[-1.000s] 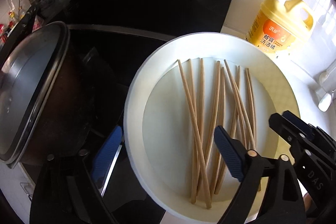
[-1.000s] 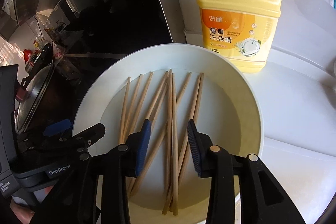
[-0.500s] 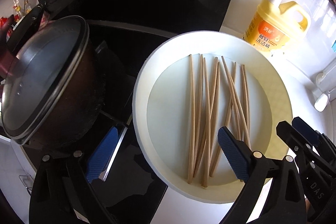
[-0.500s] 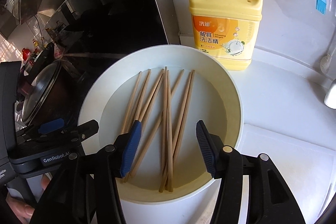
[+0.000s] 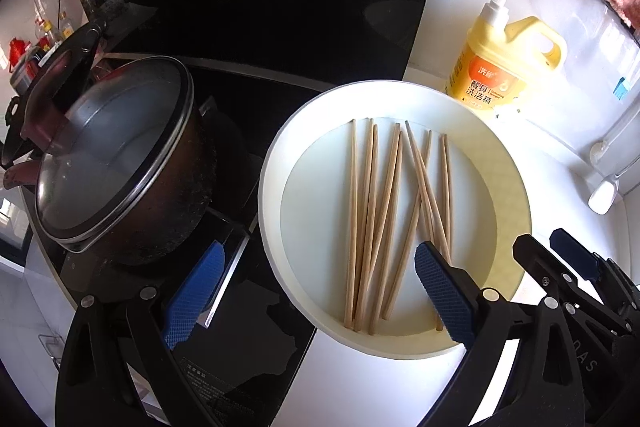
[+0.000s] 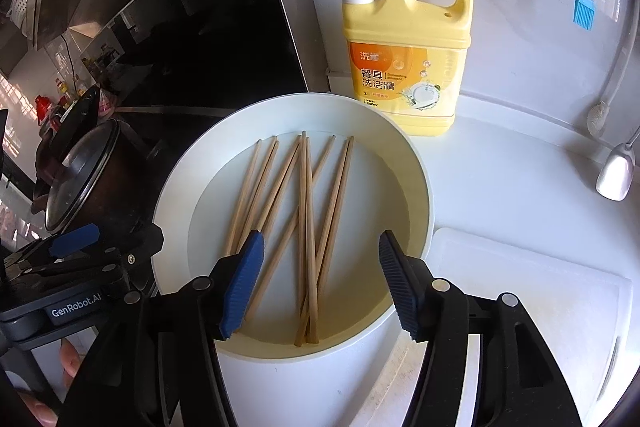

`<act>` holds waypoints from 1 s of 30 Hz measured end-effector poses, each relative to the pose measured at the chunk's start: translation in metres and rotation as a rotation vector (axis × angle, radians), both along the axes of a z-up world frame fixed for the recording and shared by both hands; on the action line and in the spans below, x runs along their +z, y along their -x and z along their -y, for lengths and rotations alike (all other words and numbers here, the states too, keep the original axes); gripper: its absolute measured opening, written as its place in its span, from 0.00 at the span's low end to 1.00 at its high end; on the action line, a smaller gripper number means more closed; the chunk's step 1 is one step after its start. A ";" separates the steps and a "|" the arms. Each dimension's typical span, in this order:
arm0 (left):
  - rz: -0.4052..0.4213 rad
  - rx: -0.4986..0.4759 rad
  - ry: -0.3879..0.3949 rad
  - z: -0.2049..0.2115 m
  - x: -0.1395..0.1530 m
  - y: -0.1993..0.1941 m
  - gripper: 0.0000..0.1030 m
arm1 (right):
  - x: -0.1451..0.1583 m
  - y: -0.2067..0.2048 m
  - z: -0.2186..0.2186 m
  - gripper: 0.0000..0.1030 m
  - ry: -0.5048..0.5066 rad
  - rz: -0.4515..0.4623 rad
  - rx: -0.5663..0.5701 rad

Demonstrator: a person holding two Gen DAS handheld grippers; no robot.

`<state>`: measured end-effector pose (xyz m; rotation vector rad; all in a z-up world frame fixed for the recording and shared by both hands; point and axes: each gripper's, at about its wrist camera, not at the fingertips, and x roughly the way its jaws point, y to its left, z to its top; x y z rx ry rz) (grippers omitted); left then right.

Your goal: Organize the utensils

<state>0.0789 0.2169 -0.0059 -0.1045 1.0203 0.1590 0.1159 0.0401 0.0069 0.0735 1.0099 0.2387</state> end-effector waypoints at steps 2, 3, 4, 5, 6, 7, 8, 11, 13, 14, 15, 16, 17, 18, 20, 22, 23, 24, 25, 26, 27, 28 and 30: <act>-0.001 0.004 0.005 0.000 0.003 0.006 0.92 | 0.002 0.001 0.002 0.56 -0.002 0.002 0.002; -0.002 0.007 0.005 0.000 0.005 0.008 0.92 | 0.003 0.002 0.003 0.56 -0.002 0.004 0.003; -0.003 0.008 0.005 0.001 0.006 0.009 0.92 | 0.004 0.003 0.003 0.56 -0.003 0.007 0.005; -0.002 0.010 0.004 0.001 0.006 0.011 0.92 | 0.004 0.003 0.004 0.57 -0.003 0.008 0.008; -0.001 0.012 0.002 0.001 0.007 0.012 0.92 | 0.005 0.004 0.004 0.57 -0.003 0.010 0.010; 0.000 0.013 -0.002 0.002 0.008 0.013 0.92 | 0.006 0.005 0.004 0.57 -0.003 0.011 0.011; 0.000 0.013 -0.008 0.003 0.009 0.014 0.92 | 0.007 0.005 0.005 0.57 -0.003 0.013 0.012; 0.007 0.027 -0.035 0.004 0.013 0.016 0.92 | 0.008 0.007 0.006 0.57 0.001 0.014 0.018; 0.014 0.036 -0.047 0.003 0.015 0.016 0.92 | 0.008 0.008 0.007 0.57 0.003 0.013 0.019; 0.016 0.040 -0.050 0.003 0.016 0.017 0.92 | 0.008 0.008 0.008 0.57 0.003 0.011 0.018; 0.017 0.043 -0.050 0.002 0.016 0.018 0.92 | 0.008 0.009 0.009 0.57 0.003 0.010 0.017; 0.017 0.046 -0.050 0.002 0.017 0.018 0.92 | 0.008 0.009 0.009 0.57 0.001 0.009 0.016; 0.016 0.047 -0.050 0.002 0.017 0.019 0.92 | 0.008 0.009 0.010 0.57 0.001 0.009 0.016; 0.014 0.048 -0.050 0.001 0.018 0.019 0.92 | 0.009 0.010 0.011 0.57 0.002 0.010 0.017; 0.012 0.049 -0.051 0.000 0.019 0.019 0.92 | 0.009 0.010 0.011 0.57 0.003 0.013 0.017; 0.010 0.045 -0.047 0.000 0.019 0.019 0.92 | 0.009 0.010 0.012 0.57 0.004 0.014 0.016; 0.010 0.039 -0.040 0.000 0.019 0.019 0.92 | 0.010 0.010 0.012 0.57 0.002 0.014 0.017; 0.009 0.036 -0.037 0.000 0.019 0.018 0.93 | 0.010 0.010 0.012 0.57 0.002 0.016 0.018; 0.006 0.039 -0.041 0.000 0.019 0.018 0.93 | 0.010 0.010 0.012 0.58 0.003 0.017 0.019; 0.005 0.042 -0.043 0.000 0.019 0.019 0.93 | 0.011 0.009 0.012 0.59 0.003 0.018 0.020; 0.004 0.040 -0.038 0.000 0.019 0.018 0.93 | 0.011 0.009 0.012 0.60 0.002 0.020 0.019; 0.003 0.042 -0.034 0.000 0.019 0.018 0.93 | 0.012 0.009 0.012 0.60 0.002 0.022 0.018; 0.000 0.045 -0.028 -0.002 0.018 0.017 0.93 | 0.012 0.009 0.012 0.60 0.003 0.023 0.017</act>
